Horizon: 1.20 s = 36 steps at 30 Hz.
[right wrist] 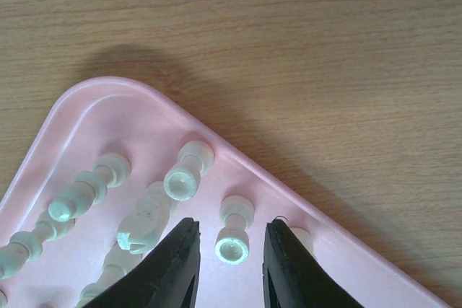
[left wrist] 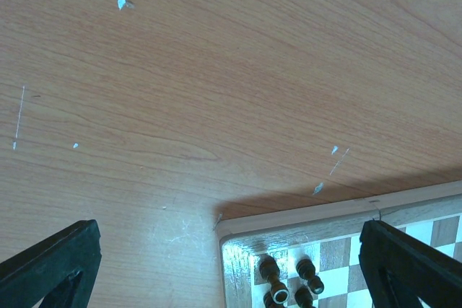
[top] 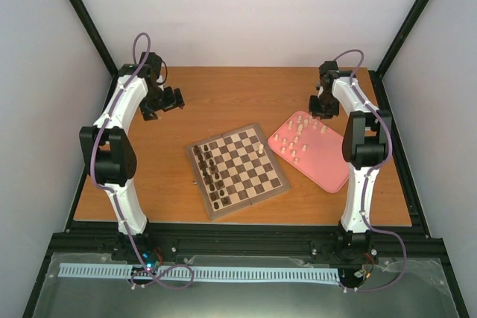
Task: Set up the chess pieces on the board
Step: Pick up the chess piece from the storage box.
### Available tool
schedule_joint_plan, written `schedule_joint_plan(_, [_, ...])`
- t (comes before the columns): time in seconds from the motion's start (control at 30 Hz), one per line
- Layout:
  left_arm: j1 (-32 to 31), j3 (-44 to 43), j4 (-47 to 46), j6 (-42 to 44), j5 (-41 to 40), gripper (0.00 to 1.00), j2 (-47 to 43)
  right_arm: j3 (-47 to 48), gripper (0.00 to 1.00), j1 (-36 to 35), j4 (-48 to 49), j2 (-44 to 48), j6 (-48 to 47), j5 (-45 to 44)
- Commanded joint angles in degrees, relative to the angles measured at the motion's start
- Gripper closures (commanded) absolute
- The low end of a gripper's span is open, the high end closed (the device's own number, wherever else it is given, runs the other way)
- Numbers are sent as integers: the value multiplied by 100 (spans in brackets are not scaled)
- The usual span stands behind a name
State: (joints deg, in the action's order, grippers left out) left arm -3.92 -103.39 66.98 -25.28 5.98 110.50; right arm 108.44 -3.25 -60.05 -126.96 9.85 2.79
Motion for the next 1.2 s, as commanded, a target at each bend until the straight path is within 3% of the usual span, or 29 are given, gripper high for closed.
schedule_joint_plan(0.0, [-34, 41, -45, -39, 5, 0, -273, -103, 73, -105, -141, 122, -45, -112])
schedule_joint_plan(0.1, [-31, 94, -53, -30, -8, 0, -299, -149, 65, -108, -167, 88, -4, -228])
schedule_joint_plan(0.8, [-34, 30, -45, -12, 4, 0, -170, 109, 67, -106, -289, -359, -10, -129])
schedule_joint_plan(1.03, [-35, 19, -45, -12, 9, 0, -134, 170, 77, -107, -284, -407, -25, -116])
schedule_joint_plan(1.17, [-35, 8, -58, -6, 16, 0, -112, 178, 90, -106, -288, -389, -28, -106])
